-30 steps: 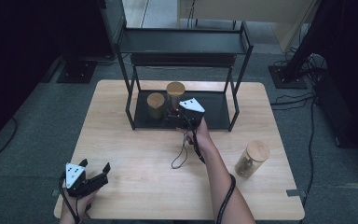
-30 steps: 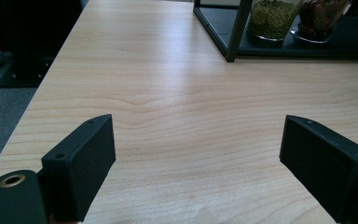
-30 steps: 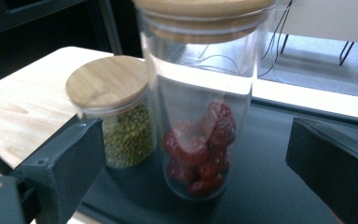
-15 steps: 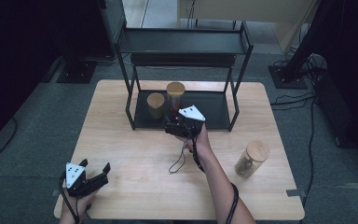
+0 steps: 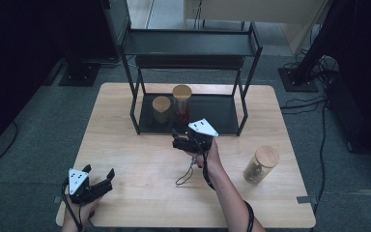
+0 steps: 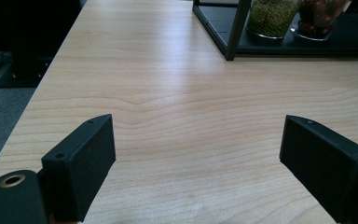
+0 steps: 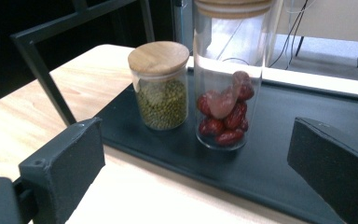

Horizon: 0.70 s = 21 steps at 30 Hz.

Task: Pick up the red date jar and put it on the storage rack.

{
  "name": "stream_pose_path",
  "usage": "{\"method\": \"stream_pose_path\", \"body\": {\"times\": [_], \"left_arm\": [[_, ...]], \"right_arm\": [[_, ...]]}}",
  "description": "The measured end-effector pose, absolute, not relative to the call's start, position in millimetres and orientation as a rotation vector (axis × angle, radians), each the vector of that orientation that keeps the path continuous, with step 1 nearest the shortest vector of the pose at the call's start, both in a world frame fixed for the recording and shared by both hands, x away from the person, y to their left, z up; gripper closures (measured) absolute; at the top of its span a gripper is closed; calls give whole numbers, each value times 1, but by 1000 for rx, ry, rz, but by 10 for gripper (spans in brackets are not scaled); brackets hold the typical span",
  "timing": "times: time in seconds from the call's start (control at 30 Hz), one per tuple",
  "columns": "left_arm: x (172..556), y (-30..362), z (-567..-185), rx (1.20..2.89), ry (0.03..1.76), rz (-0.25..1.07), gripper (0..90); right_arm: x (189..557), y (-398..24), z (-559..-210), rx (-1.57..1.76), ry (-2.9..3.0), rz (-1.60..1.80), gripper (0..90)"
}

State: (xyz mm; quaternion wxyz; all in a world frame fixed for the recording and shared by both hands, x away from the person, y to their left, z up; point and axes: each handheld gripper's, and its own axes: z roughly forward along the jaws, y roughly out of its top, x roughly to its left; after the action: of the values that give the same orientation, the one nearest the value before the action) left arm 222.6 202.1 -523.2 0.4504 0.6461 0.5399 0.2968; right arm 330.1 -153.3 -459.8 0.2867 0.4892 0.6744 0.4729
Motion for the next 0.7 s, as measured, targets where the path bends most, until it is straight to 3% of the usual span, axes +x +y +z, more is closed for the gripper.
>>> {"method": "stream_pose_path", "body": {"times": [0.7], "left_arm": [[223, 202, -523, 1604, 1332, 725, 106]], "right_arm": [[293, -170, -468, 1298, 1848, 1222, 35]]}}
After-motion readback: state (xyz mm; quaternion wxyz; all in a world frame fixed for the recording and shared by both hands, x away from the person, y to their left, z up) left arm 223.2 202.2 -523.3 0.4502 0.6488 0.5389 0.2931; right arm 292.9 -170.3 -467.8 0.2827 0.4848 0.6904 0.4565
